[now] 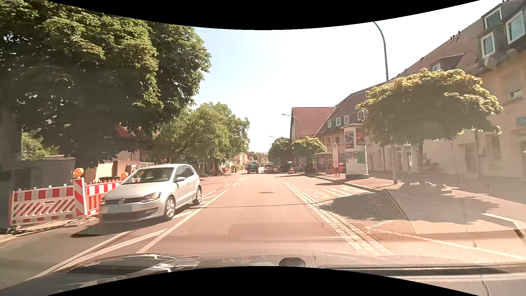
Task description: Follow the waypoints while adhering to traffic rules and regulations
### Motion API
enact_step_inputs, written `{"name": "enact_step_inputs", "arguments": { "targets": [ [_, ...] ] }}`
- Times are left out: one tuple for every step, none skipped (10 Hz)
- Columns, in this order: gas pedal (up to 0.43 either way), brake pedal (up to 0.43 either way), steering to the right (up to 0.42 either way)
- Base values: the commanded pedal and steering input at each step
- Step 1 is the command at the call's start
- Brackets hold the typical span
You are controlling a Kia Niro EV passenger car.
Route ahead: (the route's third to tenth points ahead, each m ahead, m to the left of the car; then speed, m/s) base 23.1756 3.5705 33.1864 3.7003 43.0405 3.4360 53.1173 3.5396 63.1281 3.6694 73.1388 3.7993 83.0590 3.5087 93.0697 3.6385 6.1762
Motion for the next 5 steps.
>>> {"name": "enact_step_inputs", "arguments": {
  "targets": [
    [0.059,0.000,-0.002],
    [0.059,0.000,-0.004],
    [0.059,0.000,-0.004],
    [0.059,0.000,-0.004],
    [0.059,0.000,-0.004]
  ]
}}
